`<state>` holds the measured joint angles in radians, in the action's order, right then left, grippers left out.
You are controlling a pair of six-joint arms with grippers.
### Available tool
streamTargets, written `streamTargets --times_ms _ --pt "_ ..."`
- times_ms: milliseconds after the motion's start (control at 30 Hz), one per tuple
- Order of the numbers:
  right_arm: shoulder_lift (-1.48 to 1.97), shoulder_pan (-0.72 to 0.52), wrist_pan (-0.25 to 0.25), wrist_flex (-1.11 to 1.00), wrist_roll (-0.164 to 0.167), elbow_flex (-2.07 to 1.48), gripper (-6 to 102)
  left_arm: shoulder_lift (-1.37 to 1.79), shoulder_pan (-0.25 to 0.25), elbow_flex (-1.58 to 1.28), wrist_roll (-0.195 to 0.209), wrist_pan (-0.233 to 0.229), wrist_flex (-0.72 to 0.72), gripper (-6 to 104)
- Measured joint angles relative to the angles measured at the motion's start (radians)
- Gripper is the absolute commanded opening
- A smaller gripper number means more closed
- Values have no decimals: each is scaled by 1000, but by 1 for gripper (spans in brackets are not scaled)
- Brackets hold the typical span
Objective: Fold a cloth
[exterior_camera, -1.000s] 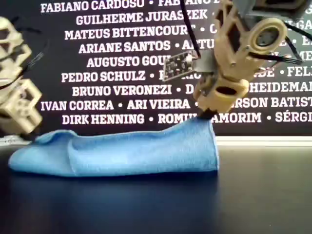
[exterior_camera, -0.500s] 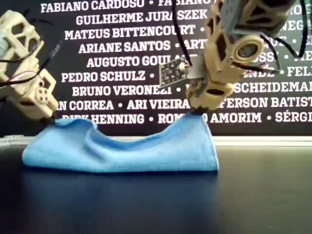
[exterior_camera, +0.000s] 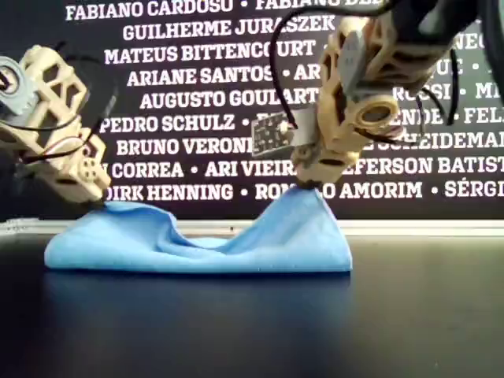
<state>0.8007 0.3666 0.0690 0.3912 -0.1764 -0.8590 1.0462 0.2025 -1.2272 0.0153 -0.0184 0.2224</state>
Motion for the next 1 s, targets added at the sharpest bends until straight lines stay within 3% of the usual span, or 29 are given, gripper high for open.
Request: streamTargets --times_ms 333,867,1000 --pt "-184 -78 0 0 0 281 -1 -153 0 201 0 -5 0 -1" --pt "-272 -89 0 0 0 410 -1 -347 0 463 -2 -6 0 -1" --pt "-318 -89 0 0 0 460 9 -347 -17 469 -2 0 -2 2"
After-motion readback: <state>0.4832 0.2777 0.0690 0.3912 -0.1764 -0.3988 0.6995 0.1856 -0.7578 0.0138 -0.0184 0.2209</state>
